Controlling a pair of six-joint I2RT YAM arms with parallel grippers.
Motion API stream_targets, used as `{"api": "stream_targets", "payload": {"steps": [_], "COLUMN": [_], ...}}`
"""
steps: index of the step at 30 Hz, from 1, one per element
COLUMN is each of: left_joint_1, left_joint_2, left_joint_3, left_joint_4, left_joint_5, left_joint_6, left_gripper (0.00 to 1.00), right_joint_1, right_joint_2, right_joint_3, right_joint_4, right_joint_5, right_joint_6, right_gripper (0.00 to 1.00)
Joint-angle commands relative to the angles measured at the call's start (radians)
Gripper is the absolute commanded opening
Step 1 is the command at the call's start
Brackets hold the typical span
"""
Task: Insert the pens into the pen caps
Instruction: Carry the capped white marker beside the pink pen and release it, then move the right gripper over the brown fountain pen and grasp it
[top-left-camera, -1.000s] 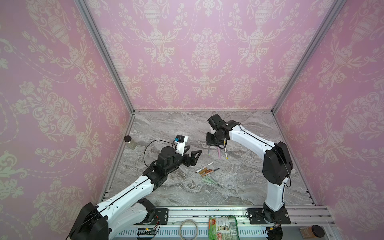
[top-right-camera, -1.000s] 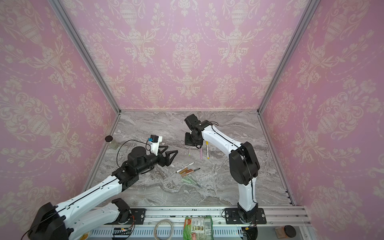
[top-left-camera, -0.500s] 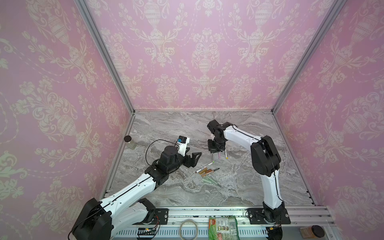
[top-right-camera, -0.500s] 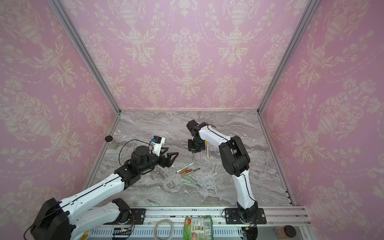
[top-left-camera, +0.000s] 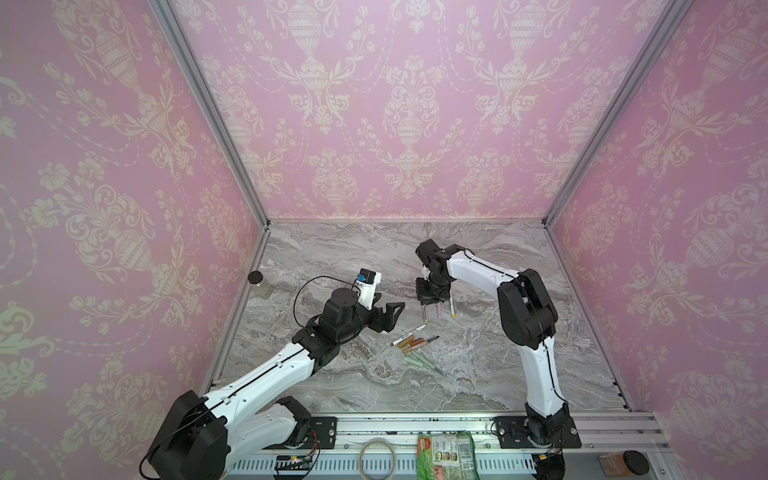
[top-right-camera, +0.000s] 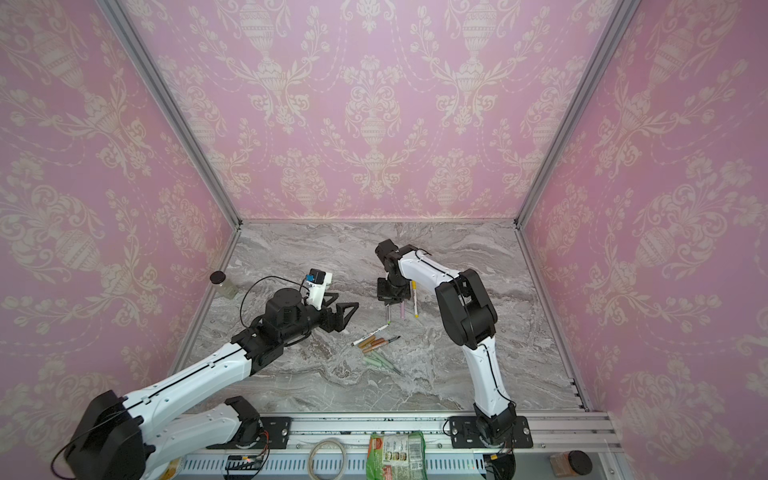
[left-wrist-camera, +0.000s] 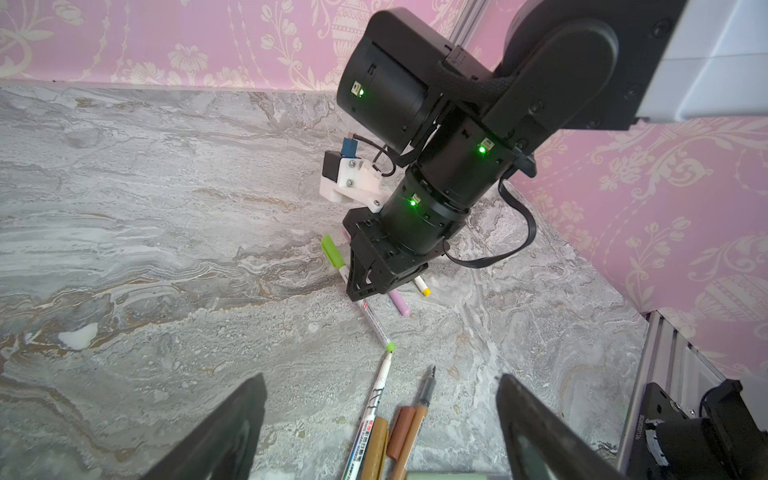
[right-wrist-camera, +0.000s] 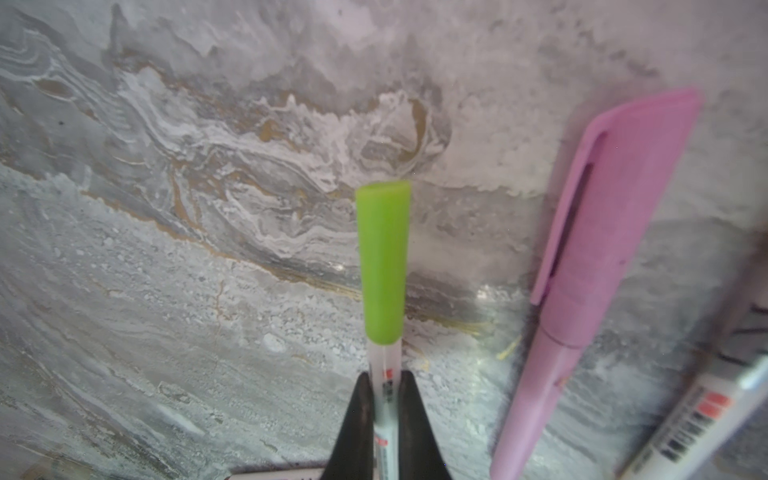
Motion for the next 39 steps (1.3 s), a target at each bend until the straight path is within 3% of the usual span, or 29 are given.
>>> {"api": "stream_targets", "payload": {"steps": [1,19,33,39], "left_joint_1": [0.005,0.006,0.006,0.006], "left_joint_2": [0.016,0.041,0.052,0.029], "left_joint_3": [0.029,0.048,0.052,0.051], "left_joint_4": [-0.013,-0.01,0.003,-0.007], "left_joint_5": [0.016,0.019,0.026,0.021], "left_joint_6": [0.007,-0.004,-0.029,-0.043], "left_gripper": [0.89,0.89,0.88,0.88], "right_joint_1": [-0.011,-0.034,-0.035,-0.027], "right_joint_2": [0.014,0.043,0.016,-0.098], "right_joint_3": [0.022,0.022,0.023,-0.001], "right_joint_4": [0.009,0.032,0.047,0.095], "right_joint_5": [-0.01,-0.009,-0.013,-0.042], "right_joint_6": [0.008,0.011,0.024,0.02], "right_gripper": [0.0,0.05,0.28,0.35]}}
